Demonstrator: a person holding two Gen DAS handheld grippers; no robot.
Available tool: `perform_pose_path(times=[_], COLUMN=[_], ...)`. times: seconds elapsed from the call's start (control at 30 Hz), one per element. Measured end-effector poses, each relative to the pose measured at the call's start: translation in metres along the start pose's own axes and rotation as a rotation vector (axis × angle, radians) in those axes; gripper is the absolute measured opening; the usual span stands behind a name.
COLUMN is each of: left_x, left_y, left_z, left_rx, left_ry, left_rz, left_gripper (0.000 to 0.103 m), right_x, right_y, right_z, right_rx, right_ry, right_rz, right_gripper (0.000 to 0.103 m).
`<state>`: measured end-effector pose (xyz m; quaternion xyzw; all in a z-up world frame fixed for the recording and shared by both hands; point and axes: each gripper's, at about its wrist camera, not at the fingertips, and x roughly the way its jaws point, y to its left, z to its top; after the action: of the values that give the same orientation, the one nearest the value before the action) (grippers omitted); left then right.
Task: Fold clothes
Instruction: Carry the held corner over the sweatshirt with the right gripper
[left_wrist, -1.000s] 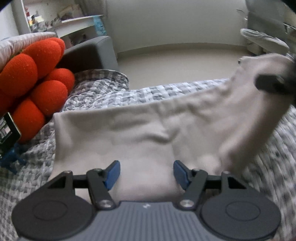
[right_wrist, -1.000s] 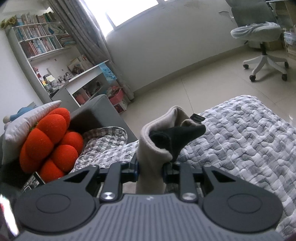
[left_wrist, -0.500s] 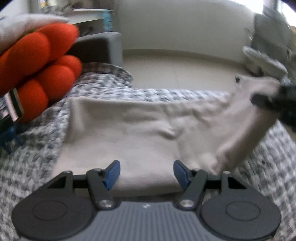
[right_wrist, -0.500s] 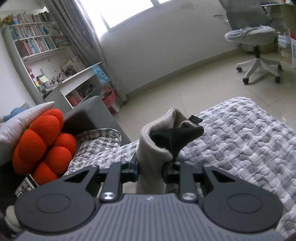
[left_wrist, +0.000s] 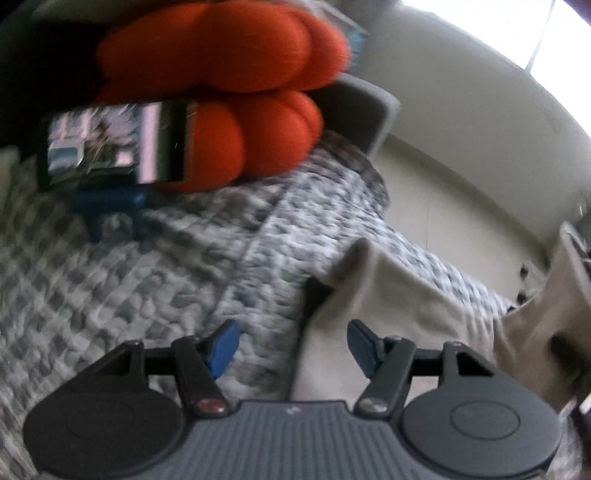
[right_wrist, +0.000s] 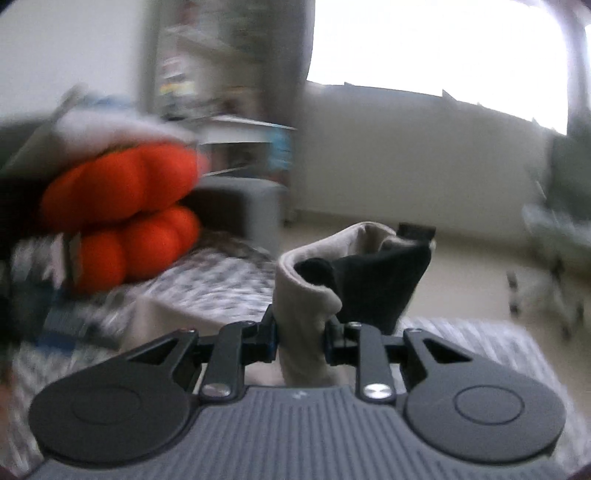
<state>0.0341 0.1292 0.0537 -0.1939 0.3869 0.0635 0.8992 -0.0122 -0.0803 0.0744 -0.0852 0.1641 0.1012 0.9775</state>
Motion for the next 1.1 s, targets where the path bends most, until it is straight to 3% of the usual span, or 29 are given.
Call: perform_pose_path(times=[0.17,0.27,0.5,0.63,0.77,0.9,1.1], left_x=[0.008,0.008,0.003,-0.001,0.000,0.000,0.001], left_y=[0.029,0.039,0.035,0.033,0.039,0.041,0.038], left_z=[0.007,0.009,0.010,0.011,0.011,0.012,0.010], left_rx=[-0.122,-0.147,-0.145,-0.155,-0.194,-0.211,-0.195], left_ry=[0.034,0.034,0.019,0.005,0.013,0.018,0.030], left_rz=[0.016,0.028,-0.023,-0.047,-0.067,-0.078,-0.089], left_gripper=[0.066,0.066,0.067,0.068,0.068,0.068,0.068], right_x=[0.022,0.027,0.028,0.011,0.008,0.013,0.015], right_y=[0.090,0.119,0.092,0.088,0.083,0.095,0.072], right_z=[-0.031,-0.054,-0.035,-0.022,-0.018,-0.025,-0.010], right_rx=[-0.369,-0.548,-0.404,-0.316,-0.268,-0.351,-0.164], right_ry=[0.100,0.117,0.102,-0.012,-0.048,-0.009,-0.033], right_rz=[0.163,0.146,0.159,0.154,0.168,0.172,0.146], right_gripper=[0.027,0.027,0.026,0.026,0.026,0.026,0.025])
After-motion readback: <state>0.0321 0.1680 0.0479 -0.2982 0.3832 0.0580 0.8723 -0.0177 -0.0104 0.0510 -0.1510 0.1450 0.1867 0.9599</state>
